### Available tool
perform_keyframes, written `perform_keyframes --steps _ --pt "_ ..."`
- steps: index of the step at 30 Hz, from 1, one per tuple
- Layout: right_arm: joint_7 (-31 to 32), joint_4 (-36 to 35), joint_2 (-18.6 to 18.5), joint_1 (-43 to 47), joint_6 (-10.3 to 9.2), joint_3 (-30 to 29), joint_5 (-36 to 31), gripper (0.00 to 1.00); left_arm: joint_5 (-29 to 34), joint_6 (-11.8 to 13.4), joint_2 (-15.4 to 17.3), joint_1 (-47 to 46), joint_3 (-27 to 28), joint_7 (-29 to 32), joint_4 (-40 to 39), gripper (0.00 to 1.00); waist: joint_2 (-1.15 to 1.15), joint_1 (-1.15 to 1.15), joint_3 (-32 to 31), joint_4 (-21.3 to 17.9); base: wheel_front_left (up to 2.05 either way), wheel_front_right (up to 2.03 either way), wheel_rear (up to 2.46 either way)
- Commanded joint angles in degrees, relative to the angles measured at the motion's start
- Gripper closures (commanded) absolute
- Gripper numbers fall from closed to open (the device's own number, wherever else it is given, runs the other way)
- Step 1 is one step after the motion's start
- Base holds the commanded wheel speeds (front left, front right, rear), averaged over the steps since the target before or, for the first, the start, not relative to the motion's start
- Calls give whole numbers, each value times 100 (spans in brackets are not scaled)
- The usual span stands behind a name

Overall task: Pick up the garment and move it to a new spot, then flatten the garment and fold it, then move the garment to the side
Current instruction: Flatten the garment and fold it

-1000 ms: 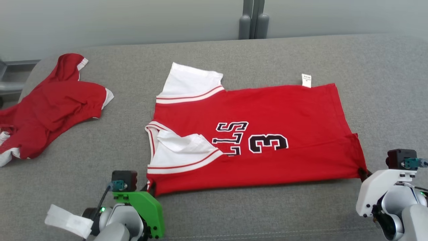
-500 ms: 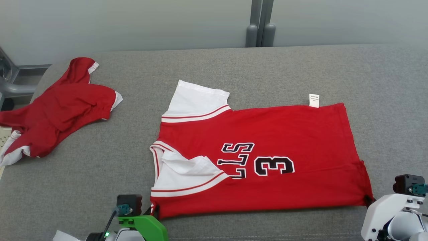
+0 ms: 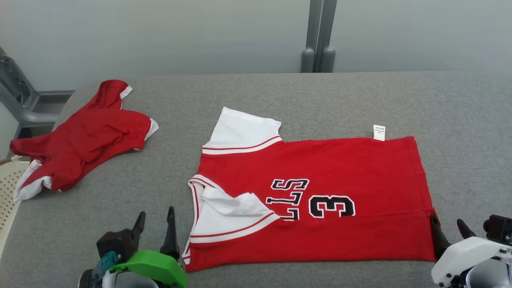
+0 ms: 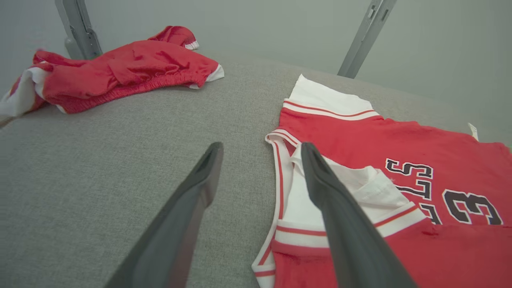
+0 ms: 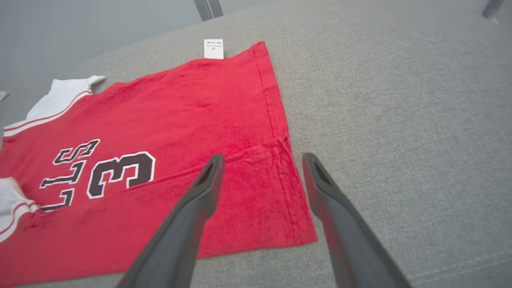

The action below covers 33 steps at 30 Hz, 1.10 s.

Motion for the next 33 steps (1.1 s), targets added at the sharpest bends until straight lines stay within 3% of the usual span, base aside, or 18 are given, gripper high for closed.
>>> perform_keyframes --steps 1,9,14,18,33 --pt "-186 -43 9 58 -6 24 98 0 -32 -45 5 82 88 -126 -35 0 0 0 -89 64 0 0 0" --pt "-1264 90 12 -72 -6 582 605 0 181 -445 71 101 557 -450 -445 0 0 0 -294 210 0 0 0" --pt "-1715 83 11 -76 -5 1021 395 0 569 -964 175 316 873 -439 -824 0 0 0 -450 320 0 0 0" --pt "-2049 43 7 -31 -6 1234 237 0 608 -1139 192 548 1087 -441 -860 0 0 0 -540 354 0 0 0" --pt "-2460 177 10 269 -6 1404 -667 0 672 -963 463 1290 978 25 -712 0 0 0 -666 340 0 0 0"
